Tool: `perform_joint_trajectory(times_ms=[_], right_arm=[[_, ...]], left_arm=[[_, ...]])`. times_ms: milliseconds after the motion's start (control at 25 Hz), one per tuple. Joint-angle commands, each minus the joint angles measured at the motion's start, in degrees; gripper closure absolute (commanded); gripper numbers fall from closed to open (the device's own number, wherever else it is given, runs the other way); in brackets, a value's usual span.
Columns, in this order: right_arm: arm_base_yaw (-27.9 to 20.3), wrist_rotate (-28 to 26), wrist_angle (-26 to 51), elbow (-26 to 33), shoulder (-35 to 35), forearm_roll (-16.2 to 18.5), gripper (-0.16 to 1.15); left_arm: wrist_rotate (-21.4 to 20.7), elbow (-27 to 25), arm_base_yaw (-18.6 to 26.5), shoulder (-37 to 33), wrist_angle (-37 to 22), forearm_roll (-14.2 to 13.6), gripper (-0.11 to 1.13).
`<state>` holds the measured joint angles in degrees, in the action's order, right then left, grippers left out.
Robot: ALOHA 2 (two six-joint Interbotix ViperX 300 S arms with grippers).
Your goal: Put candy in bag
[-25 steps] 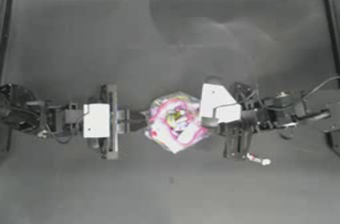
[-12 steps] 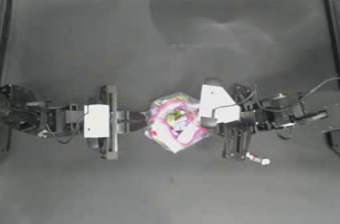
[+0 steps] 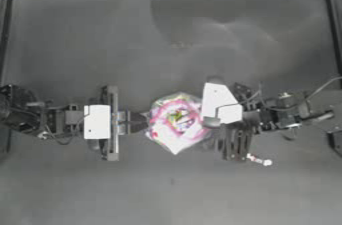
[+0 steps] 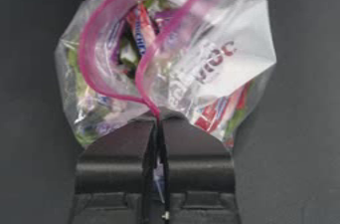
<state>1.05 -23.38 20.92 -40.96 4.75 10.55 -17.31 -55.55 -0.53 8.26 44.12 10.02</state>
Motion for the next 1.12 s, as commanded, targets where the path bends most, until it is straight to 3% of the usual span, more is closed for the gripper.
perform_joint_trajectory(times_ms=[40, 520, 1120], right_arm=[[-0.3, 0.0, 1.0, 0.4, 4.8, 0.4, -0.03], [-0.4, -3.0, 12.4, -3.1, 13.9, 0.3, -0.03], [10.0, -17.6, 17.8, -8.6, 16.3, 0.6, -0.03]], left_arm=[[0.0, 0.9, -0.3, -0.9, 0.2, 0.1, 0.68], [0.0, 0.9, -0.2, -1.0, 0.2, 0.1, 0.68], [0.0, 0.8, -0.3, -1.0, 0.2, 0.1, 0.68]])
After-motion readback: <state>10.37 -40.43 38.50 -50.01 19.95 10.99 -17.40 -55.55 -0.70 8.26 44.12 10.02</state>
